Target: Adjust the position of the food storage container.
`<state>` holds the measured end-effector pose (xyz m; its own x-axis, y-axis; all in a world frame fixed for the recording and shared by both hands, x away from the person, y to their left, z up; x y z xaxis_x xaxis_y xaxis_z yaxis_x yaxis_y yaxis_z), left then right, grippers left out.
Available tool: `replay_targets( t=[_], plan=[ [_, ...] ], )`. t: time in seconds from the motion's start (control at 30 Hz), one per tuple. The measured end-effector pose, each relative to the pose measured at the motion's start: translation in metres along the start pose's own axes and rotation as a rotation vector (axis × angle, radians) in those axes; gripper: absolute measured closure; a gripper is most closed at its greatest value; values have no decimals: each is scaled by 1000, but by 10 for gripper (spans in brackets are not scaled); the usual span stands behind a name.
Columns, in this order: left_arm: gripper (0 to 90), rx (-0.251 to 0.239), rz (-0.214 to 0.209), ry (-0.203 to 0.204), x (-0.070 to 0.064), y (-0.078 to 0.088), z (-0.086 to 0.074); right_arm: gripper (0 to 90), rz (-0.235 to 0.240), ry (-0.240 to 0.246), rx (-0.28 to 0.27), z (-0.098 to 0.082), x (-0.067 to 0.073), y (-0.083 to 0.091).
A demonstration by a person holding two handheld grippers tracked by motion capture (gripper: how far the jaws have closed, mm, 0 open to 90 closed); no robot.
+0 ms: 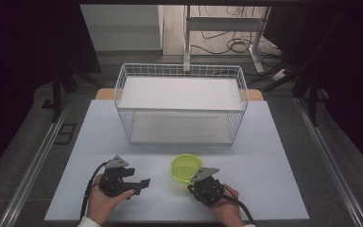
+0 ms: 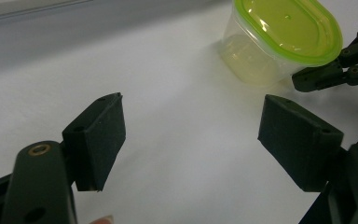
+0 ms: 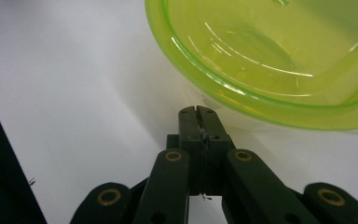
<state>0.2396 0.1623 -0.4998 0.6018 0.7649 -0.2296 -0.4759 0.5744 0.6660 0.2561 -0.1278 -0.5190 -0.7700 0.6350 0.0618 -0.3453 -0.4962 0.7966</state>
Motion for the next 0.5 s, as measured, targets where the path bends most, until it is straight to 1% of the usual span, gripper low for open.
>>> replay_targets(
  t=[0.13,0.27,0.37,0.4,0.43,0.47,0.5],
  plan=[
    [226,2,0,-3,0,0,0,886,0,-1,-3,-1,-2,0],
    [225,-1,2,0,1,0,0,886,14,0,-12,0,1,3],
    [225,-9,8,4,2,3,0,886,22,3,-23,-1,4,10],
    [225,-13,10,4,2,5,0,886,25,-3,-30,-2,4,14],
    [225,-18,15,3,1,7,-1,886,27,-14,-47,-5,3,23],
    [224,-18,15,3,1,7,-1,886,27,-14,-47,-5,3,23],
    [224,-20,18,4,1,8,-1,886,26,-26,-56,-7,2,28]
  ],
)
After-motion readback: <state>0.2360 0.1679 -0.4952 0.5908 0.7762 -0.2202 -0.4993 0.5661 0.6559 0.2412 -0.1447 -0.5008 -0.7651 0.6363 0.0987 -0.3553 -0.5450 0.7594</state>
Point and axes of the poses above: each handheld gripper's, and its own axes: y roughly backward along the jaws, z roughly out of its top, x roughly to its left, the point moved 1 cm from there along -y, roughly forward along the jaws, and after that the axes turned 6 degrees about -y, right-handed, at the moved point
